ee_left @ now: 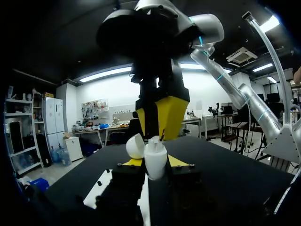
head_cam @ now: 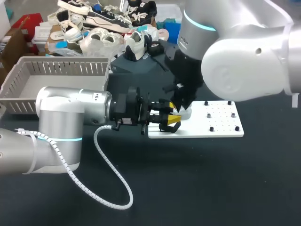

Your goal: Pick up each earbud case from the left stands, insert the matching earbuds, close the lid, and place the case in the box.

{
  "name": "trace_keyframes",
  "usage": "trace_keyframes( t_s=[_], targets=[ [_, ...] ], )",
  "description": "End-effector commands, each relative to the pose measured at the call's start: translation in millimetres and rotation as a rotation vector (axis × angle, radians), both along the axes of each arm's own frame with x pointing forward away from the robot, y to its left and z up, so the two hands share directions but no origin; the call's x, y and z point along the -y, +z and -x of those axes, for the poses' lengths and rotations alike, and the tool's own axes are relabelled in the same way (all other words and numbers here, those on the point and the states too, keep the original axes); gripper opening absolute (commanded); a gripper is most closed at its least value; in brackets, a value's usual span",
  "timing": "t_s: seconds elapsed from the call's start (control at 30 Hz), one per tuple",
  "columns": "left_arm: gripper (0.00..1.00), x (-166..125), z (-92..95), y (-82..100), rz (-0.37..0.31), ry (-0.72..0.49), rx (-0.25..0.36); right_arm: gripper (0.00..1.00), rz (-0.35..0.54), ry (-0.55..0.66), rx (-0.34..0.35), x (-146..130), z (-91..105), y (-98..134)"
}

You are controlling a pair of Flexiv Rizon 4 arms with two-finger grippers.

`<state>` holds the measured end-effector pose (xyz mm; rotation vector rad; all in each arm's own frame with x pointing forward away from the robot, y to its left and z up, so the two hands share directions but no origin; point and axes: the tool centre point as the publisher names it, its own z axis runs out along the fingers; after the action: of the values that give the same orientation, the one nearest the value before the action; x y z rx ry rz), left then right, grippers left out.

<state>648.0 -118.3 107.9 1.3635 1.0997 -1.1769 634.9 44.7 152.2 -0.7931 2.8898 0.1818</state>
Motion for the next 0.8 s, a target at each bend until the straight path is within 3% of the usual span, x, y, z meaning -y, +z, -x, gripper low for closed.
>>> trace_keyframes(
  t_s=[0.03, 0.37, 0.43, 0.53, 0.8],
  targets=[
    [0.0, -0.8, 1.4, 0.0, 0.001, 0.003, 0.002, 0.46, 0.002, 0.002, -0.003, -1.7, -1.9, -0.1],
    [0.0, -0.8, 1.4, 0.0, 0.001, 0.003, 0.002, 0.5, -0.012, 0.005, 0.017, -2.4, 7.4, 14.9],
    [0.0, -0.8, 1.4, 0.0, 0.001, 0.003, 0.002, 0.58, -0.026, -0.007, 0.02, 0.4, 7.9, 19.5],
    [0.0, -0.8, 1.4, 0.0, 0.001, 0.003, 0.002, 1.0, -0.023, -0.062, 0.033, 9.9, 2.0, 23.1],
    [0.0, -0.8, 1.4, 0.0, 0.001, 0.003, 0.002, 1.0, -0.044, -0.219, 0.042, 35.9, -18.2, 24.7]
  ],
)
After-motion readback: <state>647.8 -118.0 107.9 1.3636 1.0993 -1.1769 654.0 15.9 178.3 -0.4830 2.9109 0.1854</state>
